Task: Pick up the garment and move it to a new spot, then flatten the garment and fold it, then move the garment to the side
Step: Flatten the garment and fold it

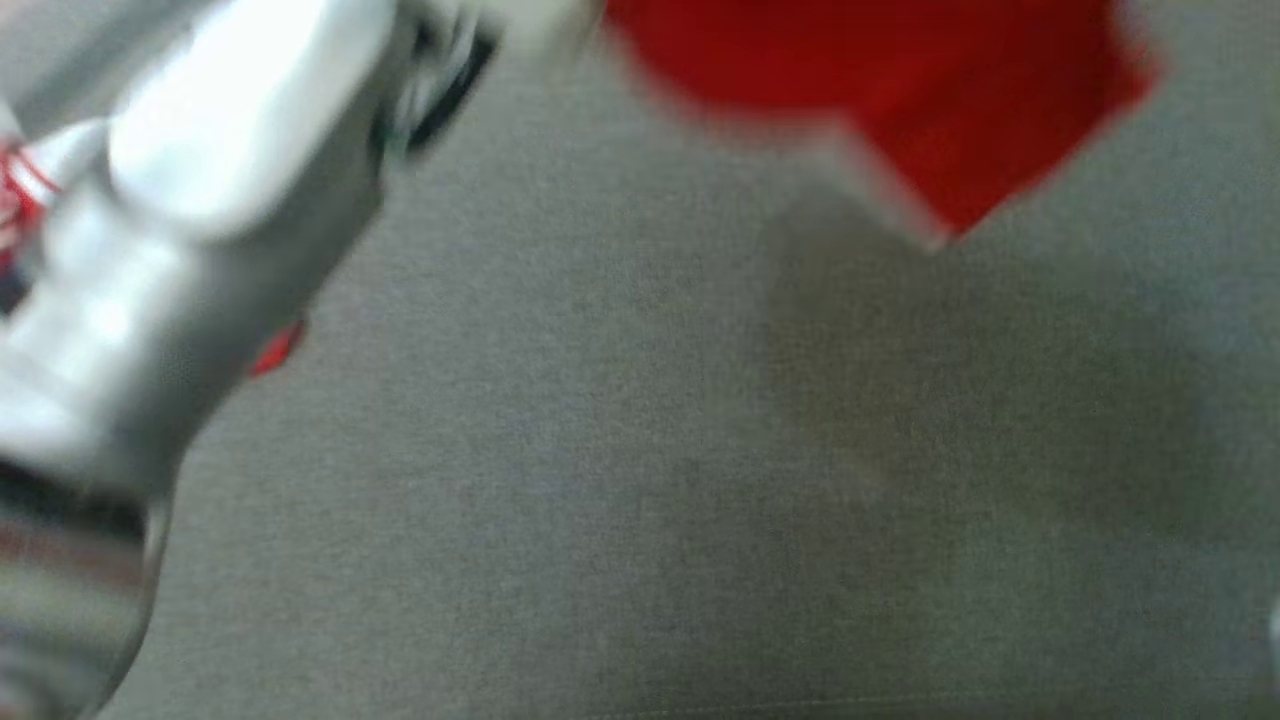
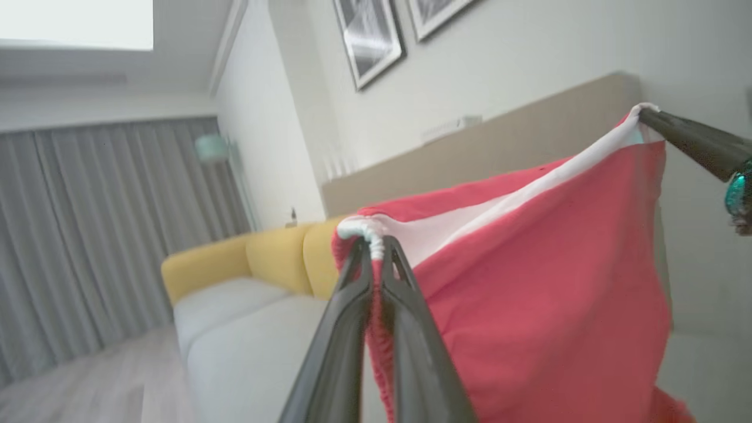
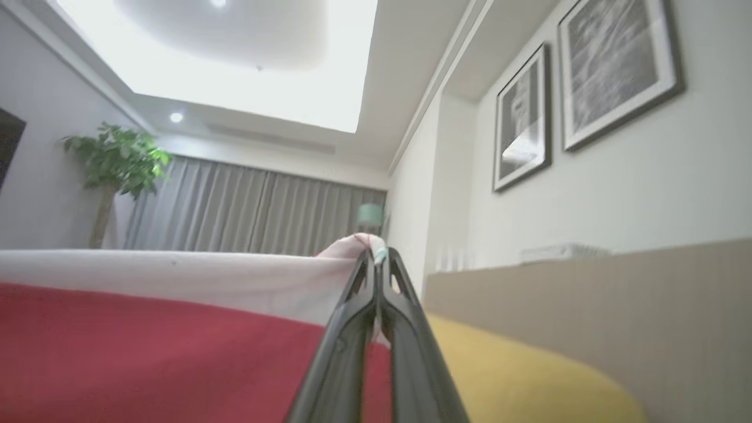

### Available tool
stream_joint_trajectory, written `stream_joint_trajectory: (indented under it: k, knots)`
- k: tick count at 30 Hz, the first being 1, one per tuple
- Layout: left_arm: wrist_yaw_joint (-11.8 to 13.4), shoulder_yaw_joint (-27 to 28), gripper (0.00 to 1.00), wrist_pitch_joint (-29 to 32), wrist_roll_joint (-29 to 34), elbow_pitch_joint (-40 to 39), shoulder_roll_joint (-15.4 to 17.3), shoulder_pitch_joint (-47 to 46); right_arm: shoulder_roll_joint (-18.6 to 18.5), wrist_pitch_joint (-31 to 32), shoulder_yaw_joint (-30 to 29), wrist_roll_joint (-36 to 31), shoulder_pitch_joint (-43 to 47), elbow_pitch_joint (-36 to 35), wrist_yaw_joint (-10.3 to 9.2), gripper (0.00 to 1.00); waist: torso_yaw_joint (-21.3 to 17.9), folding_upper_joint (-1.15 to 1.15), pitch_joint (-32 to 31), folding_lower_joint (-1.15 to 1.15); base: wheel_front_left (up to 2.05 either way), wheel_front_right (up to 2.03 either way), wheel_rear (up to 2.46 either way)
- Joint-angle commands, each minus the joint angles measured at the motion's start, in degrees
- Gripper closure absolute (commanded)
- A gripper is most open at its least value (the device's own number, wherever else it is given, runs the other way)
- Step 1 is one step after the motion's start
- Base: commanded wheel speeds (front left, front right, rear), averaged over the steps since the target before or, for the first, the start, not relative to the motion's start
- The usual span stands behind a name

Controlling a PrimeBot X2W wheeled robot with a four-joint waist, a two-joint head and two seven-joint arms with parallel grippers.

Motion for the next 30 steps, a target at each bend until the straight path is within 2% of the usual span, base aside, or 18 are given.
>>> stream_joint_trajectory:
  k: [1, 3, 6, 10, 11, 14, 18, 23, 27, 30]
  knots:
    - [-0.6, 4.0, 1.00, -3.2, 1.6, 2.8, -1.1, -7.0, -2.7, -0.3, -0.1, -0.3, -4.7, -2.1, -0.04, 1.00, -1.2, 0.00, 3.2, -0.02, 0.00, 0.00, 0.00]
    - [-1.5, 5.0, 1.00, -4.8, 2.3, 5.7, -3.2, -9.6, -4.4, -0.3, -0.2, -0.5, -6.9, -3.2, -0.04, 1.00, -1.4, 0.00, 4.0, -0.02, 0.00, 0.00, 0.00]
    - [-3.1, 5.6, 1.00, -5.6, 3.4, 7.3, -4.2, -8.0, -5.9, -0.3, 1.0, 0.1, -4.9, -5.3, -0.04, 1.00, -1.6, 0.00, 4.8, -0.02, 0.00, 0.00, 0.00]
    - [-4.7, 5.6, 1.00, -5.7, 6.5, 3.9, -2.9, 2.1, -5.0, -0.3, 2.6, 1.2, 5.8, -8.1, -0.04, 1.00, -1.7, 0.00, 5.4, -0.02, 0.00, 0.00, 0.00]
    - [-4.7, 5.6, 1.00, -5.7, 6.5, 3.9, -2.9, 2.1, -5.0, -0.3, 2.6, 1.2, 5.8, -8.1, -0.04, 1.00, -1.7, 0.00, 5.4, -0.02, 0.00, 0.00, 0.00]
    - [-5.1, 4.8, 1.00, -5.7, 9.4, 0.2, -1.5, 13.9, -2.3, -0.3, 2.5, 2.4, 16.9, -10.2, -0.04, 1.00, -1.7, 0.00, 5.3, -0.02, 0.00, 0.00, 0.00]
    - [-4.3, 3.8, 1.00, -5.8, 12.5, -5.5, 0.0, 31.1, 2.2, -0.3, 0.5, 3.5, 31.4, -14.0, -0.04, 1.00, -2.3, 0.00, 3.8, -0.02, 0.00, 0.00, 0.00]
    - [-1.3, 3.5, 1.00, -5.8, 14.6, -14.7, 1.6, 48.9, 6.8, -0.3, -4.9, 5.2, 47.2, -23.7, -0.04, 1.00, -2.7, 0.00, 0.7, -0.02, 0.00, 0.00, 0.00]
    - [0.0, 4.0, 1.00, -5.8, 13.8, -20.5, 1.6, 55.5, 7.0, 0.2, -5.8, 4.0, 53.5, -29.1, -0.04, 1.00, -1.8, 0.00, -0.7, -0.02, 0.00, 0.00, 0.00]
    - [-1.1, 4.5, 1.00, -5.7, 11.7, -21.7, -0.3, 54.7, 5.2, 2.9, -6.0, 3.2, 51.3, -28.5, -0.04, 1.00, 0.0, 0.00, -0.7, -0.02, 0.00, 0.00, 0.00]
